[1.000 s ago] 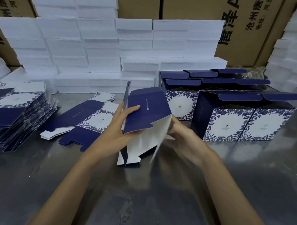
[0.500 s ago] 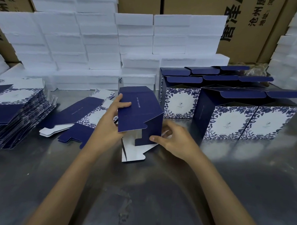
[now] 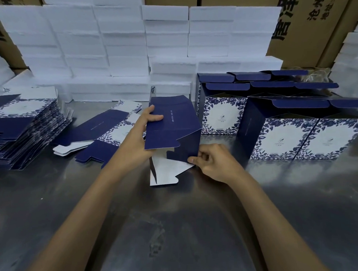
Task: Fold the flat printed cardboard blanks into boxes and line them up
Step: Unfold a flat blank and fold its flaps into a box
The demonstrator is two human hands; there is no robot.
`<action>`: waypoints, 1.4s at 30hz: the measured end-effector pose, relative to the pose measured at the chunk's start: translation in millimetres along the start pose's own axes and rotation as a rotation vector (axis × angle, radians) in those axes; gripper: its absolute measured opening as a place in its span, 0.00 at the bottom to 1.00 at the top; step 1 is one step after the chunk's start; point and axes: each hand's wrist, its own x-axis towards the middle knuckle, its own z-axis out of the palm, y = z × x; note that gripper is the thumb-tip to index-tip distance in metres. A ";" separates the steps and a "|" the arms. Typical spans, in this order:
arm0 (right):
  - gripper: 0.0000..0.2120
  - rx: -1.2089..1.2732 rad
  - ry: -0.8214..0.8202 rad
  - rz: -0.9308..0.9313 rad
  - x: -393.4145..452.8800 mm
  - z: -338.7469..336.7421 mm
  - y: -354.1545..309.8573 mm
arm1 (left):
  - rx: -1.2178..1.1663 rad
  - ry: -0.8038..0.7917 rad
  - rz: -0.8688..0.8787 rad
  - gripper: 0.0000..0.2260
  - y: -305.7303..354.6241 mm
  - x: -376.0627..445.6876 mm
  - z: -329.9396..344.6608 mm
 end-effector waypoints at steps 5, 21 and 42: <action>0.19 0.018 0.057 -0.059 -2.3 -7.8 -6.9 | -0.015 0.005 -0.001 0.27 -1.3 0.0 -0.4; 0.21 0.069 0.207 -0.131 -4.4 -21.6 -25.8 | -0.001 0.009 -0.028 0.27 5.2 -2.4 -0.9; 0.16 0.421 0.227 -0.194 -6.4 -9.5 -53.3 | 0.047 -0.284 -0.124 0.51 2.8 -3.1 -19.8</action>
